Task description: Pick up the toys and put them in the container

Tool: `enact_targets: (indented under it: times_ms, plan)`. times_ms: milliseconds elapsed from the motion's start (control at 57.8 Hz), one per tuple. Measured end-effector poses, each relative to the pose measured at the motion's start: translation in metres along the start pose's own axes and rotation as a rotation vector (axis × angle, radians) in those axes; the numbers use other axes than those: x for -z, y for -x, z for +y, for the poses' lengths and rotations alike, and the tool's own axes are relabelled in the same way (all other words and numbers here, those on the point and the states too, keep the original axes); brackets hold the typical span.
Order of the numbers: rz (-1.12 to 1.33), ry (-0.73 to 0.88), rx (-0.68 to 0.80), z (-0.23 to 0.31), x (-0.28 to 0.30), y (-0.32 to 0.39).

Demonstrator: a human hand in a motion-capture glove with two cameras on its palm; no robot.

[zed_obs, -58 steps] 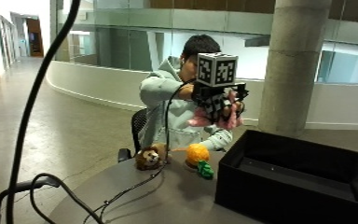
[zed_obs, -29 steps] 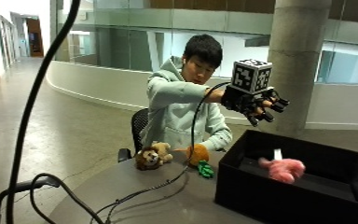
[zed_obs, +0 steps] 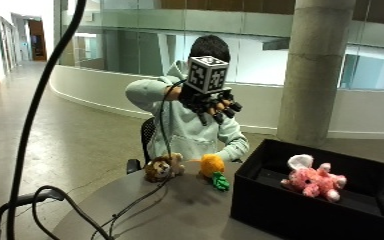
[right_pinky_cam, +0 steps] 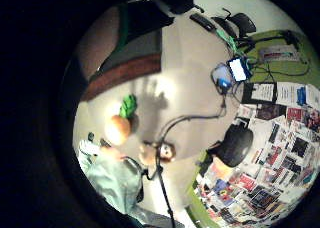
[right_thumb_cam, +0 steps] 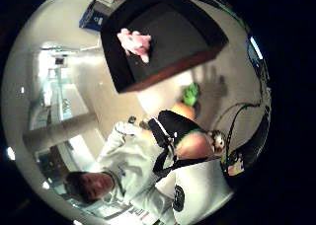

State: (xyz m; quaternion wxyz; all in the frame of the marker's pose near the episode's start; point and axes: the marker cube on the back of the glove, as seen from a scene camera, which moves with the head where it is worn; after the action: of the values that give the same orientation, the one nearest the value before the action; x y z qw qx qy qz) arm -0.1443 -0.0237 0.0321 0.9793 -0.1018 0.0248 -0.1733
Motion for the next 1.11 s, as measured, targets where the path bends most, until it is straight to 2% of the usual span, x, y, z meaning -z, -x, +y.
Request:
enact_targets:
  times_ms: [173, 259, 380, 519, 657, 830, 1106]
  plan:
    - [-0.068, 0.077, 0.032, 0.072, -0.054, -0.051]
    - [-0.048, 0.188, 0.033, 0.114, -0.102, -0.052]
    - [0.050, 0.266, 0.070, 0.144, -0.163, -0.048]
    - [0.123, 0.332, 0.080, 0.139, -0.214, -0.056]
    - [0.084, 0.304, 0.103, 0.125, -0.245, -0.061]
    - [-0.042, 0.193, 0.111, 0.120, -0.256, -0.056]
    - [-0.092, 0.216, 0.097, 0.105, -0.252, -0.057]
